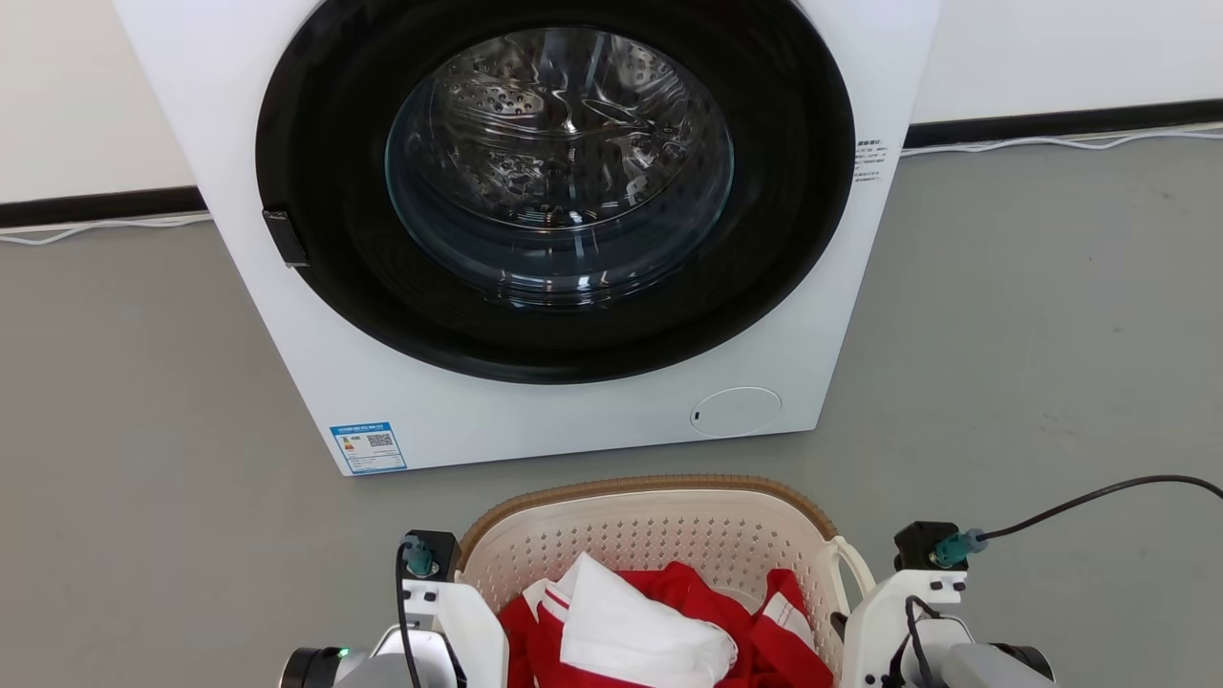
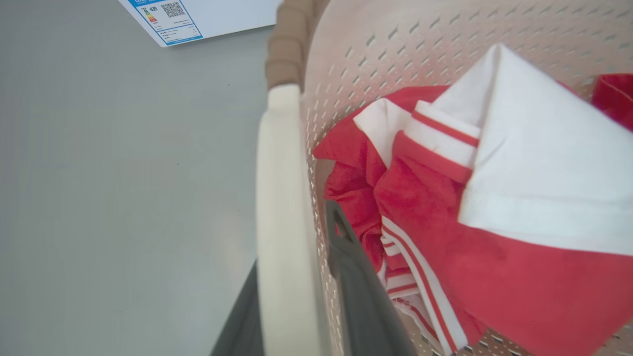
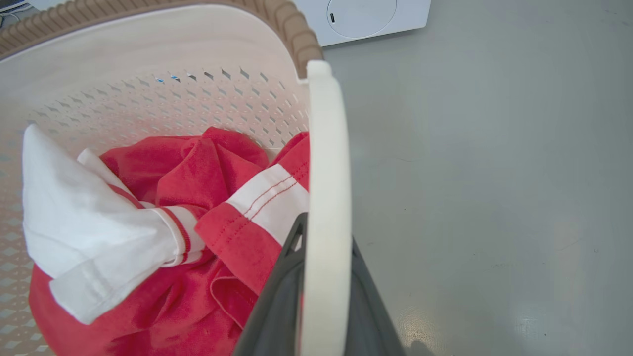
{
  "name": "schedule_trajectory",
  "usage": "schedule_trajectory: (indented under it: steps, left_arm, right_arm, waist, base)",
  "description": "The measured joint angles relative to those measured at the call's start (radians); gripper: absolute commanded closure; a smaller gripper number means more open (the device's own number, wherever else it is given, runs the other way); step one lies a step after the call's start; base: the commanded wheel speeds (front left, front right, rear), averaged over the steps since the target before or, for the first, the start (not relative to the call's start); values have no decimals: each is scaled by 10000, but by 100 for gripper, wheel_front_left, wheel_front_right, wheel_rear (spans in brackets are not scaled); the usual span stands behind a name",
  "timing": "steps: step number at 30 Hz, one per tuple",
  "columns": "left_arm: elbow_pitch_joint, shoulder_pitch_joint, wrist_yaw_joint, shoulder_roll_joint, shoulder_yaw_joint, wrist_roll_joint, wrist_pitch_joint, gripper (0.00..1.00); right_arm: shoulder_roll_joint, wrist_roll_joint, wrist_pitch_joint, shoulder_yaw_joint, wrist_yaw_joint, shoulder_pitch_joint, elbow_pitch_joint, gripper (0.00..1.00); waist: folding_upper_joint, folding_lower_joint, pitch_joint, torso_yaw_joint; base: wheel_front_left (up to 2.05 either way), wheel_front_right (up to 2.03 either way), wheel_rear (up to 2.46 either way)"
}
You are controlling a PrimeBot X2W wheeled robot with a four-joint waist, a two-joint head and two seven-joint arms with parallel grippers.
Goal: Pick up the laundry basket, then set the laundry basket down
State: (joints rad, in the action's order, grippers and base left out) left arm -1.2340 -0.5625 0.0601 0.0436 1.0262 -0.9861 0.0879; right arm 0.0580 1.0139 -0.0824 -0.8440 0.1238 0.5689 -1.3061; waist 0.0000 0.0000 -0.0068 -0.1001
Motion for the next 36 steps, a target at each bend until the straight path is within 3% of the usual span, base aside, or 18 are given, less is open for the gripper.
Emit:
schedule_trajectory:
  steps: [36]
  left_arm:
    - [-104,-1,0,25,717,-815,-194,100]
  right_arm:
    - [4,351,-44,-591,-2,25,-2,100]
  waist:
    - [0,0,-5,-145]
  base:
    - [0,0,0]
